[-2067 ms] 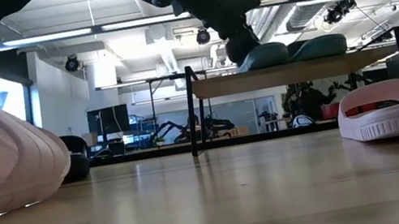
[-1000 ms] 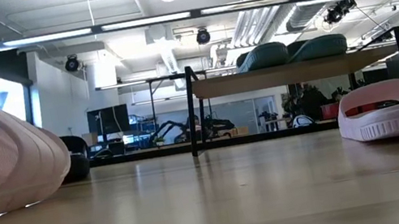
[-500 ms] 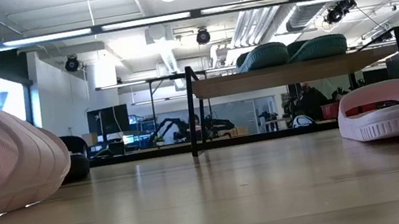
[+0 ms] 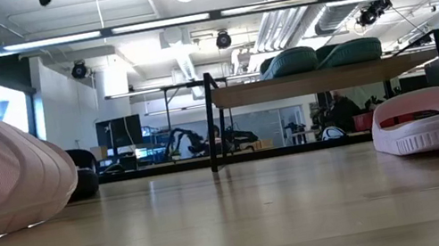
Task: Pick and place slides into the shelf
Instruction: Adjust the right pink slides
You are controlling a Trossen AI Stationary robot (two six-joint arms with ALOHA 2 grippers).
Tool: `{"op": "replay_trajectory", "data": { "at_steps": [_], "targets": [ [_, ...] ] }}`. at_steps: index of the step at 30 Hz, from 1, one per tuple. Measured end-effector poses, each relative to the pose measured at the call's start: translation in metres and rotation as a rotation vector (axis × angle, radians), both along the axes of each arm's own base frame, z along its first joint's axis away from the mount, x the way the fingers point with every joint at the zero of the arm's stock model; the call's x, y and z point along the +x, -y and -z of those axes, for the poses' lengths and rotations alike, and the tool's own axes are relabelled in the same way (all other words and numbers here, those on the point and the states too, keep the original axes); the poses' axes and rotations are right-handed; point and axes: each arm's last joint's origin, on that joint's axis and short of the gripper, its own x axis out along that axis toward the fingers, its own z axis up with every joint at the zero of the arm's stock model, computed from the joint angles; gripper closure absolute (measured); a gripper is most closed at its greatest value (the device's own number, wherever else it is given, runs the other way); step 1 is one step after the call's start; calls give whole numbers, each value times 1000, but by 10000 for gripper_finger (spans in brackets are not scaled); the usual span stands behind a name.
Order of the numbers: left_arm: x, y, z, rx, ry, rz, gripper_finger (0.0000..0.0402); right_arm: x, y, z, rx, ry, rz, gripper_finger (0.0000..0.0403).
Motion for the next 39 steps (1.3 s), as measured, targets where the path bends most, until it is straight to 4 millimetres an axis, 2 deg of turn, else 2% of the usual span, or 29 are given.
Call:
{"op": "replay_trajectory", "data": {
  "at_steps": [5,10,16,21,28,33,39],
  "targets": [
    [1,1,20,-14,-16,74,241,-7,-1,21,110,-213,-48,402],
    [11,2,37,13,77,139,241,-10,-1,37,150,-406,-10,402],
    [16,1,45,60,131,141,241,5,-6,49,131,-550,-14,402],
    [13,-1,54,127,91,80,241,14,-8,61,118,-705,3,402],
    [4,-2,76,92,-12,12,241,20,-15,71,182,-830,-48,402],
    [4,-2,78,92,-18,5,241,20,-24,77,205,-909,-77,402],
    [4,-2,78,105,-15,3,241,33,-33,83,240,-904,-81,399]
  ]
}}
